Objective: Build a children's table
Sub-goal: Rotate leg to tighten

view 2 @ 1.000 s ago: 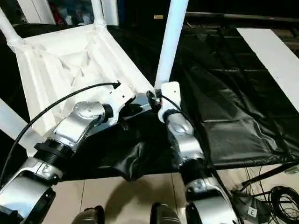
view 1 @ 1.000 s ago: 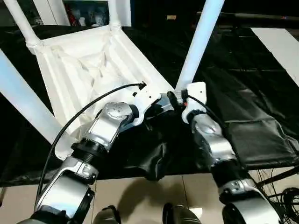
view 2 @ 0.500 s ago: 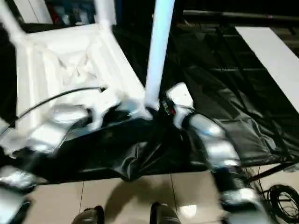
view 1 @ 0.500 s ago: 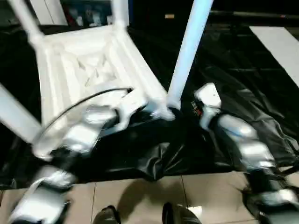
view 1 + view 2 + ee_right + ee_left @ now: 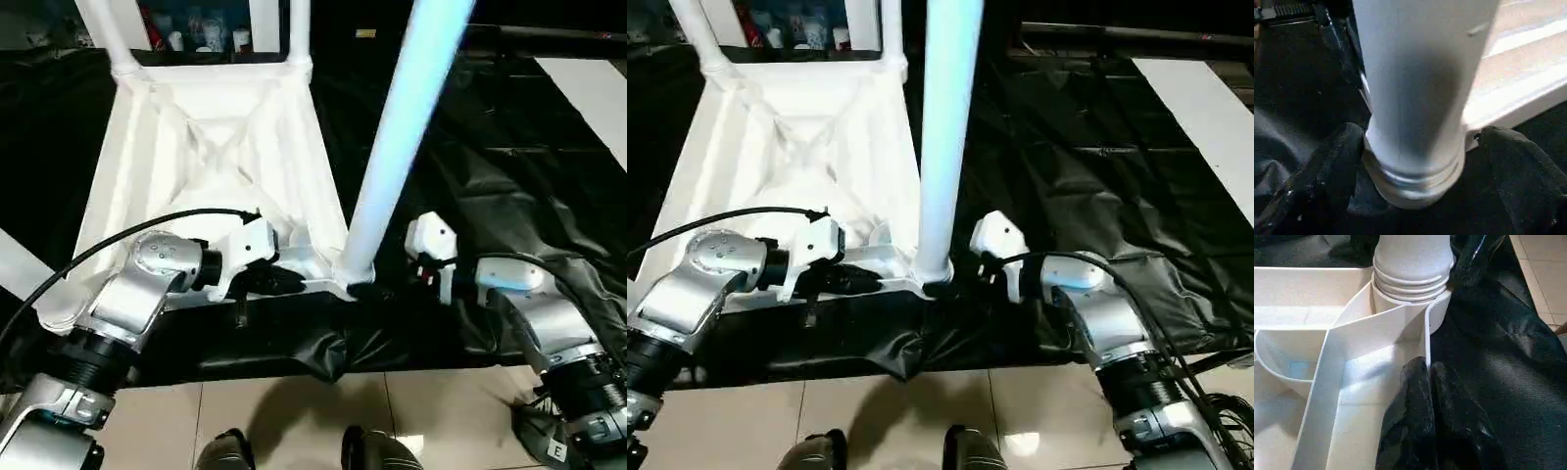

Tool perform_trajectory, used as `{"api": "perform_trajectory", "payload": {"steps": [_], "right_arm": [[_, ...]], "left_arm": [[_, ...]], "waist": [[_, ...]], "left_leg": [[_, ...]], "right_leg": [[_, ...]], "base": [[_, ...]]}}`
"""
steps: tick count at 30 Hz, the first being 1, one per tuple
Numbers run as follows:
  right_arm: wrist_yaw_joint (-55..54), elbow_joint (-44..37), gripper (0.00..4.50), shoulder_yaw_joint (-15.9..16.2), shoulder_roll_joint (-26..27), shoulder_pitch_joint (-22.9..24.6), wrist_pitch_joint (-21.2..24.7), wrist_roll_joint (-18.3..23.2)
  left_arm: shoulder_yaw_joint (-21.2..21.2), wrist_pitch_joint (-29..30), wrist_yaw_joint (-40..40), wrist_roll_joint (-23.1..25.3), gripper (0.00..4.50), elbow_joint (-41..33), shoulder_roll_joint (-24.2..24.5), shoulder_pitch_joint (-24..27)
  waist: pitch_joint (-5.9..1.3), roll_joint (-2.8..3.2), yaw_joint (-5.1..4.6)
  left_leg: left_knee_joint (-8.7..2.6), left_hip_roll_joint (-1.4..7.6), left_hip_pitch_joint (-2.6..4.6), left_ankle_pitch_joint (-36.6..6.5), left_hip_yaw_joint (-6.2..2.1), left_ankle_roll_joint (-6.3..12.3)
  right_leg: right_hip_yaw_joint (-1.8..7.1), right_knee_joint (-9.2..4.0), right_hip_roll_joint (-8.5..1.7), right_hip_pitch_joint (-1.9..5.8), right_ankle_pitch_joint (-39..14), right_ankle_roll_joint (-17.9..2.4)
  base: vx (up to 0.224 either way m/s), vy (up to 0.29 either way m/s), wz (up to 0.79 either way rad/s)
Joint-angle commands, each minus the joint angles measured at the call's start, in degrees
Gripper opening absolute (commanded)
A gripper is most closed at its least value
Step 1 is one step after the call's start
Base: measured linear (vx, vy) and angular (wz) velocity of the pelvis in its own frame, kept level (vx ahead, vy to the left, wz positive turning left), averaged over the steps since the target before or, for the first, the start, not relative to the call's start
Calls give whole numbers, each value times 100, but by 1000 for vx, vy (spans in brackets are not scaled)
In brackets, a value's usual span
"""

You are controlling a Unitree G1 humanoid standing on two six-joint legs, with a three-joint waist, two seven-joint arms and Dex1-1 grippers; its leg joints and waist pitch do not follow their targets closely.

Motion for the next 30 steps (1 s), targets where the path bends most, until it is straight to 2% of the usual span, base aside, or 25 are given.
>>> {"api": "perform_trajectory", "payload": {"steps": [1,2,5,6,7,11,13,16,22,26,28,30], "right_arm": [[132,67,391,-1,62,-84,-23,-52],[163,83,372,-6,81,-100,-15,-49],[176,112,370,-2,105,-129,-3,-41],[188,121,359,4,103,-139,9,-19],[201,124,329,8,100,-146,18,-3],[244,132,311,30,82,-147,23,7],[283,135,282,68,61,-135,-6,-13],[323,145,265,62,69,-129,-20,-43],[303,201,261,8,120,-119,-57,-94],[-356,412,261,-202,349,-139,-48,-186],[-1114,603,261,-491,624,-148,63,-184],[-1749,678,260,-739,899,-97,176,-136]], "left_arm": [[-262,27,-255,-107,0,-62,-35,156],[-260,27,-261,-109,0,-67,-34,156],[-256,32,-259,-104,0,-56,-36,144],[-251,46,-269,-101,0,-67,-30,145],[-248,57,-277,-100,0,-79,-25,148],[-243,71,-284,-85,0,-83,-19,151],[-236,86,-286,-66,0,-88,-21,157],[-231,93,-286,-55,0,-95,-19,164],[-222,112,-280,-30,0,-76,-7,182],[-120,206,138,98,0,170,-151,92],[8,218,680,228,0,527,-386,-63],[74,206,1173,377,0,841,-606,-215]], "waist": [[-431,-52,-2],[-435,-47,-4],[-443,-45,0],[-444,-45,0],[-442,-45,0],[-444,-44,-1],[-443,-55,-3],[-443,-54,0],[-441,-53,-2],[-423,-52,-15],[-400,-81,-42],[-397,-61,-40]], "left_leg": [[-290,77,72,-872,1,600],[-289,77,74,-853,1,604],[-282,73,76,-738,4,627],[-280,71,78,-725,5,638],[-279,69,79,-752,7,639],[-278,71,75,-745,4,651],[-275,70,77,-747,5,650],[-274,68,75,-732,5,650],[-274,69,76,-737,2,655],[-285,68,73,-859,0,577],[-303,54,68,-1120,-8,401],[-313,48,82,-1198,-15,324]], "right_leg": [[228,-361,-236,383,-1054,-1335],[226,-356,-234,382,-1029,-1341],[227,-332,-224,392,-820,-1382],[225,-329,-222,393,-780,-1397],[226,-334,-225,394,-794,-1400],[224,-328,-224,399,-783,-1407],[225,-329,-223,399,-801,-1403],[226,-328,-225,401,-805,-1398],[222,-329,-228,400,-848,-1391],[223,-361,-230,384,-1069,-1358],[222,-430,-239,375,-1712,-1173],[223,-464,-238,358,-1956,-1054]], "base": [[0,0,0],[0,0,0],[0,0,0],[0,0,0],[0,0,0],[0,0,0],[0,0,0],[0,0,0],[0,0,0],[0,0,0],[0,0,0],[0,0,0]]}}
